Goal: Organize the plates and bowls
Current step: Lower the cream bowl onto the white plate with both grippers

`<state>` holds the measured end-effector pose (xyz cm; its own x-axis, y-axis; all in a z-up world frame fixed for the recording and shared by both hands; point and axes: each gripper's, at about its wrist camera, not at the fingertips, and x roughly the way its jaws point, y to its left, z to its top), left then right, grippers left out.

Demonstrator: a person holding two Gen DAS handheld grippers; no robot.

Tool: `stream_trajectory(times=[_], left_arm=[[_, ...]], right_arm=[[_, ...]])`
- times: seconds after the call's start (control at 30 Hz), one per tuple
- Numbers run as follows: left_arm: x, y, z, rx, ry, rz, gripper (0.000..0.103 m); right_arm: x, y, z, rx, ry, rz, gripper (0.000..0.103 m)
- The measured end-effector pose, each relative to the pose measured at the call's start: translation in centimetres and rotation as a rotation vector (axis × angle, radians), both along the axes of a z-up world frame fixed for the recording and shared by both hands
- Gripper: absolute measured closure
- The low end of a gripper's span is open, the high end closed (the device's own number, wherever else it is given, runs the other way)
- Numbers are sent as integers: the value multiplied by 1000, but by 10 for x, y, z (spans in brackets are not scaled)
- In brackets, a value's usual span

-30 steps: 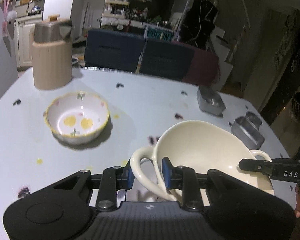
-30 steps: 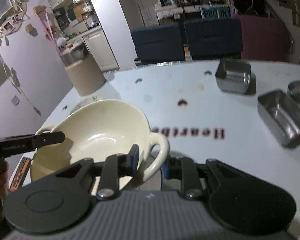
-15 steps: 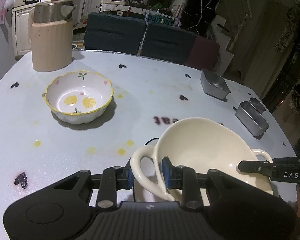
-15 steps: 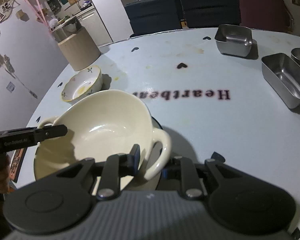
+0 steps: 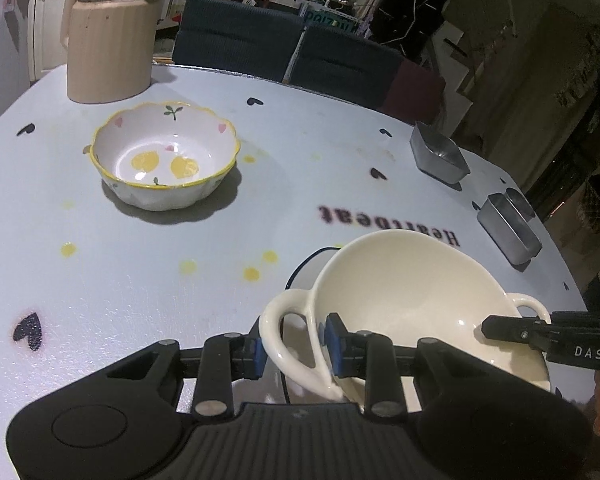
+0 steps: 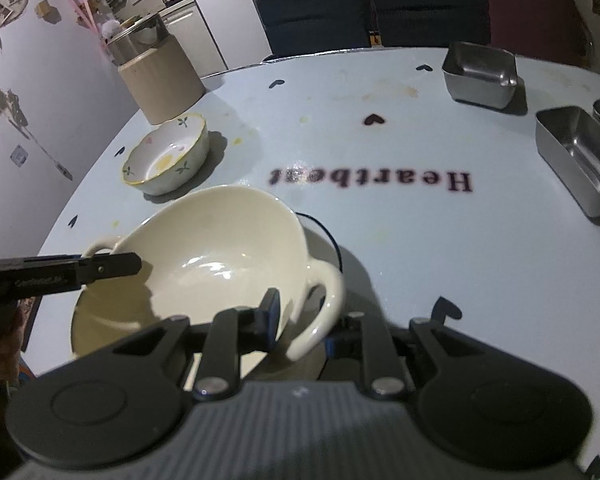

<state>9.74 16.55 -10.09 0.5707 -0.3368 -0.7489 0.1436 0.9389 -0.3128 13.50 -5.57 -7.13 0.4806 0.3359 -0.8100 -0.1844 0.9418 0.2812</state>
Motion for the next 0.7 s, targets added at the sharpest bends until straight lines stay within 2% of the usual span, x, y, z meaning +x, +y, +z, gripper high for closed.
stream_trajectory(times=[0.2,0.7], left_arm=[[4,3,-9,-27,19,5,70],[12,5,-26,-27,57,3,66]], right_arm=[[1,2,0,-16,-8,9,77],[4,7,-2,-38,-5,40,77]])
